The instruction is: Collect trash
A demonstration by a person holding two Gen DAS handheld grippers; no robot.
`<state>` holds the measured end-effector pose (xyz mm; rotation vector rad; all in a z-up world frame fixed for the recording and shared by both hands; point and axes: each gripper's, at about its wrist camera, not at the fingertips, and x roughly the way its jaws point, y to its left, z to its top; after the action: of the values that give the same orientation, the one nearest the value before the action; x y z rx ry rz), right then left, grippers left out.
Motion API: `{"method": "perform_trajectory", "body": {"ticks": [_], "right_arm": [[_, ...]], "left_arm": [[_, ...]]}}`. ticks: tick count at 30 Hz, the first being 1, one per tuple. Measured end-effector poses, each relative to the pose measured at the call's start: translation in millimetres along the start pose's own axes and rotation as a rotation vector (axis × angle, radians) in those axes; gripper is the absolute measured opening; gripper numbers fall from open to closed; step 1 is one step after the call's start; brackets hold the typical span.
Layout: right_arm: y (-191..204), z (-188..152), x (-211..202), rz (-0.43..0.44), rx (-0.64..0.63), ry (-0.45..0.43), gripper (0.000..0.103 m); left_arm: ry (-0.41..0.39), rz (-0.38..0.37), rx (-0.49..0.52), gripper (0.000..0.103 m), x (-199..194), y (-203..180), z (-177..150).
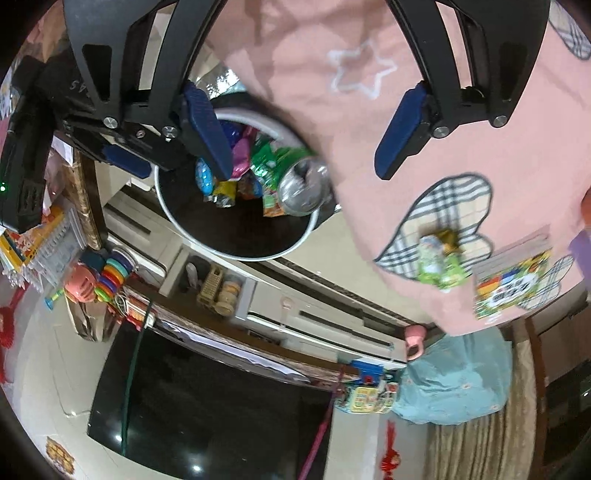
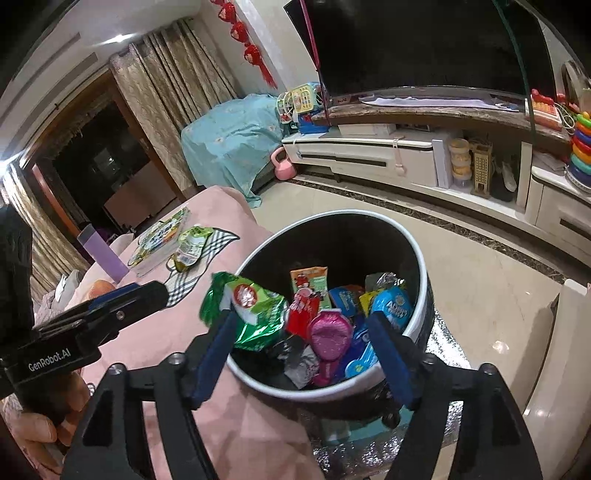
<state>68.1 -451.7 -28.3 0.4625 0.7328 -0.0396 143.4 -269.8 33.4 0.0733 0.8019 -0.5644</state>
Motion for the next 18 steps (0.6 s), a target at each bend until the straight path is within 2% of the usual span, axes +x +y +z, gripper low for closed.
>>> {"method": "perform_trajectory", "body": {"ticks": [10, 16, 18], "right_arm": [[43.5, -35.1, -29.4, -0.020, -0.049, -0.082, 0.102], [67.9, -58.0, -48.3, -0.046, -0.050, -0.154, 0.102], [79.6, -63.9, -58.8, -0.073, -0.072, -0.211, 0.102]], "left_arm": [[-0.085, 0.069, -0.061, 0.091, -51.9, 38.5, -56.3], [-0.186, 0.148, -0.048, 0.093, -90.9, 54.4, -88.7], [-0.246, 0.187, -0.037, 0.097, -109.7, 57.8, -98.0]]}}
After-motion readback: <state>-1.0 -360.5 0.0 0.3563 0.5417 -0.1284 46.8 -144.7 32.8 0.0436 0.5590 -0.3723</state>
